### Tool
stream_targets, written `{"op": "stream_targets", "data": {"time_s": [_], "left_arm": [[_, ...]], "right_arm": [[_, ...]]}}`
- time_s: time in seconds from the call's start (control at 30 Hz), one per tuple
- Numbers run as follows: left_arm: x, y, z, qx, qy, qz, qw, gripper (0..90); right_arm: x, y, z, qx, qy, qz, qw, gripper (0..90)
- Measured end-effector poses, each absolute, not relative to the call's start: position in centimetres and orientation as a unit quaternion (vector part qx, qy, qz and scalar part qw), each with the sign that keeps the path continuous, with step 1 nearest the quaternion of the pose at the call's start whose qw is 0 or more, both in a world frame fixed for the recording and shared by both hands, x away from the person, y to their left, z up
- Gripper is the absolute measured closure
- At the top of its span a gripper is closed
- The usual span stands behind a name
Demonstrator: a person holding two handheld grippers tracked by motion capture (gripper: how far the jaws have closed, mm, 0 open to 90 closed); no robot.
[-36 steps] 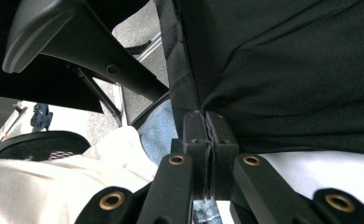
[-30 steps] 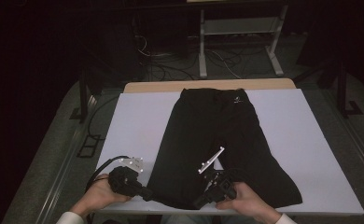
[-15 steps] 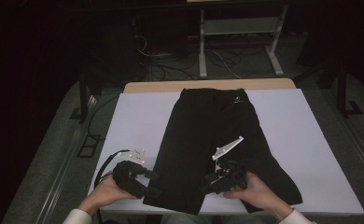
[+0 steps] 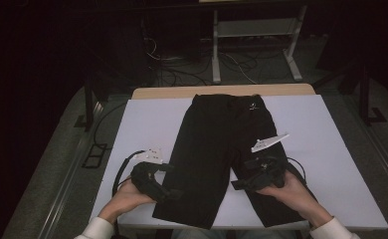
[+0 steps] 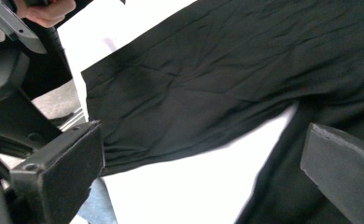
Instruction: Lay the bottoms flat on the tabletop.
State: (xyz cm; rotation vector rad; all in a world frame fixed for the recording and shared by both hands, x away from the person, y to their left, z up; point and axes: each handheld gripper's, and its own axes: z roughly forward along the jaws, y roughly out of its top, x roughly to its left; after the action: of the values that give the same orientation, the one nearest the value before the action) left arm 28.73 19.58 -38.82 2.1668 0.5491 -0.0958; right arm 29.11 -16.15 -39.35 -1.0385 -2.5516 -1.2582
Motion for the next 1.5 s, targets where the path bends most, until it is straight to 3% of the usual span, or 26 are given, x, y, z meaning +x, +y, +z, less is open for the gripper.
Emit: {"op": "stream_targets", "data": {"time_s": [0.27, 0.7, 1.27, 1.5], "left_arm": [[28.9, 18.7, -37.5, 0.851, 0.233, 0.01, 0.471, 0.3], [29.2, 17.7, -38.7, 0.825, 0.262, 0.033, 0.5, 0.3], [29.9, 17.5, -40.5, 0.801, 0.295, 0.079, 0.515, 0.3], [30.2, 19.3, -41.6, 0.795, 0.316, 0.111, 0.507, 0.3]], "right_arm": [[28.9, -19.4, -38.6, -0.357, -0.826, -0.435, 0.016, 0.0], [28.5, -23.7, -39.3, -0.389, -0.791, -0.471, -0.023, 0.0], [28.5, -26.6, -41.6, -0.407, -0.762, -0.499, -0.067, 0.0], [28.2, -27.4, -42.6, -0.406, -0.759, -0.503, -0.082, 0.0]]}}
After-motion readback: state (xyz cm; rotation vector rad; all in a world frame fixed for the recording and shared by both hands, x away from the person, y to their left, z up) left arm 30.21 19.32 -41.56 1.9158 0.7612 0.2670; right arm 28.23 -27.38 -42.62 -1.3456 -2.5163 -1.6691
